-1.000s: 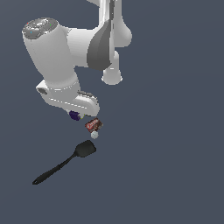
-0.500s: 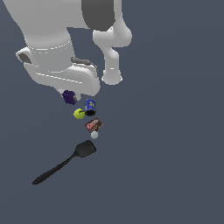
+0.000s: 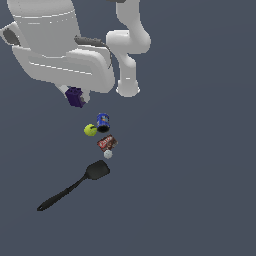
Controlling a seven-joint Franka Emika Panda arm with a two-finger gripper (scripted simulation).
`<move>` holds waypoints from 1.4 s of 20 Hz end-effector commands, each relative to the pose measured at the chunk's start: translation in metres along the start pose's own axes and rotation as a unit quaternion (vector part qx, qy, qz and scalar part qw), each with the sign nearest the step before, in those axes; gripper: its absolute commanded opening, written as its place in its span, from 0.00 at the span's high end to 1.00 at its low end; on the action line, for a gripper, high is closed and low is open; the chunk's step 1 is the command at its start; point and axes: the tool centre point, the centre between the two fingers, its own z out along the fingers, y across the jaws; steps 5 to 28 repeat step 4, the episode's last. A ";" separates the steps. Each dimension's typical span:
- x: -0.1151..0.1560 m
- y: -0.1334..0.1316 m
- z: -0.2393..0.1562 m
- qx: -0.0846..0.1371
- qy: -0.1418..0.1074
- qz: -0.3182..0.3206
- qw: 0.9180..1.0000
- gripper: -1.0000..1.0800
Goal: Pick up a designated object from a clutter of objects.
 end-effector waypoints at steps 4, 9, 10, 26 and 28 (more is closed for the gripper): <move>0.001 -0.001 -0.006 0.000 0.000 0.000 1.000 1.00; 0.001 -0.001 -0.006 0.000 0.000 0.000 1.000 1.00; 0.001 -0.001 -0.006 0.000 0.000 0.000 1.000 1.00; 0.001 -0.001 -0.006 0.000 0.000 0.000 1.000 1.00; 0.001 -0.001 -0.006 0.000 0.000 0.000 1.000 1.00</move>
